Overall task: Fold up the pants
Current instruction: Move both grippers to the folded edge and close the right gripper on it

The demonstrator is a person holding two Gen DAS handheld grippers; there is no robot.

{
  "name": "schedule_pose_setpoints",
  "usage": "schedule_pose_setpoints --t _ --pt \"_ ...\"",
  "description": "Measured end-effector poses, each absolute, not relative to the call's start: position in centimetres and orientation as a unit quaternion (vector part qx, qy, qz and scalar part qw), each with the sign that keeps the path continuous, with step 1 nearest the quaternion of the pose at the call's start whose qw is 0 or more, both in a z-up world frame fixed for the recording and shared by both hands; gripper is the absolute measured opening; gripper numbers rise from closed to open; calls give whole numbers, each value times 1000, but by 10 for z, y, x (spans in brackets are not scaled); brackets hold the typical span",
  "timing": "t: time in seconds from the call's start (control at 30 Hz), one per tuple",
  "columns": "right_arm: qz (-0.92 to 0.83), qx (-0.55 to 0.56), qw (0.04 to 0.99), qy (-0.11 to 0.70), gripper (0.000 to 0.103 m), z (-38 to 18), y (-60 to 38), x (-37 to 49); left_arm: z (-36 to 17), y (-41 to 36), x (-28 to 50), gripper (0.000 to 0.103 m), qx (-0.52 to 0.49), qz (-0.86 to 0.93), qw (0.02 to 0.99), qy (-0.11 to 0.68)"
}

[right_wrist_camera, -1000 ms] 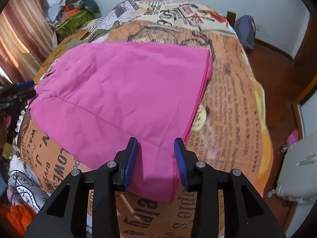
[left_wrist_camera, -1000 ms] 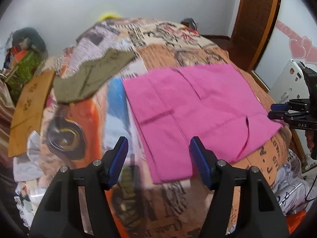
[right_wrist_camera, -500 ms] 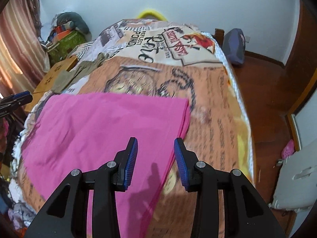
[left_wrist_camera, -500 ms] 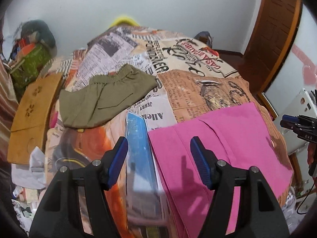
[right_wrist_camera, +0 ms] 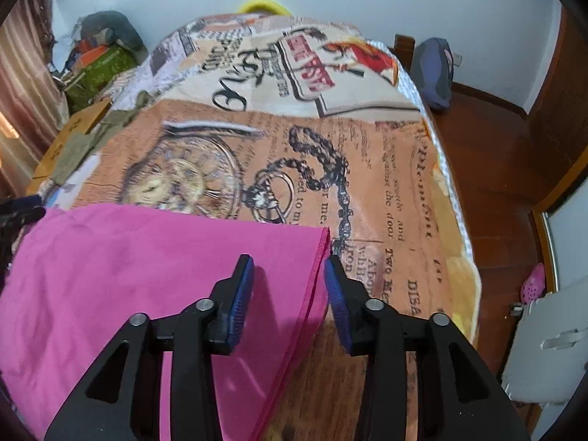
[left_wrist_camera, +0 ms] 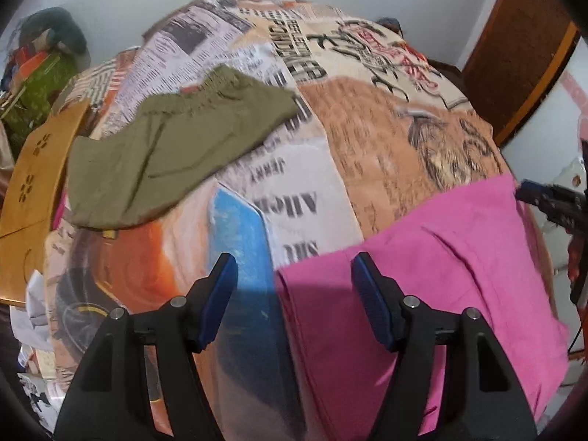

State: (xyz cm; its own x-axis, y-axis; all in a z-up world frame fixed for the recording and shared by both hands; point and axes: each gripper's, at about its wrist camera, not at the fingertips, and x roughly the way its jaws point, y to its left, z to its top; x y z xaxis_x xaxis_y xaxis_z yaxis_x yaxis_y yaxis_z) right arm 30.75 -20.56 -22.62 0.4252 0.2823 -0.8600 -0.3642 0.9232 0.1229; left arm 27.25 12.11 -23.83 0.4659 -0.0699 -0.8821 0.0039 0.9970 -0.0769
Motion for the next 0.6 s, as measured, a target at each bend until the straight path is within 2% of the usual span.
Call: schedule_pose_setpoints --t 0.07,0.3,0.33,0.37,0.4,0.43,0.5,0.57,0.6 --pt "194 -39 838 509 40 -234 -206 310 -240 121 269 69 -43 -24 858 511" --pt "204 -14 837 508 43 -247 -207 314 -243 124 271 67 -80 -37 843 531" --pt "206 -10 837 506 43 -247 -206 315 -242 124 271 61 -85 -36 842 531" --pt "210 -5 840 500 33 -246 -205 313 -241 124 270 58 -91 -36 842 530" --pt "214 -1 841 497 19 -245 -205 311 -239 122 270 48 -95 -38 843 528" --pt "214 -3 840 498 13 -246 -203 311 -236 119 269 44 -91 -33 845 526" --pt "214 -9 846 489 8 -244 -200 307 -232 113 266 35 -68 -18 854 515" --pt "209 -31 854 476 6 -242 -196 304 -227 106 263 18 -34 2 863 505" --pt "200 -50 860 467 5 -240 -194 300 -225 104 262 17 -19 10 865 502"
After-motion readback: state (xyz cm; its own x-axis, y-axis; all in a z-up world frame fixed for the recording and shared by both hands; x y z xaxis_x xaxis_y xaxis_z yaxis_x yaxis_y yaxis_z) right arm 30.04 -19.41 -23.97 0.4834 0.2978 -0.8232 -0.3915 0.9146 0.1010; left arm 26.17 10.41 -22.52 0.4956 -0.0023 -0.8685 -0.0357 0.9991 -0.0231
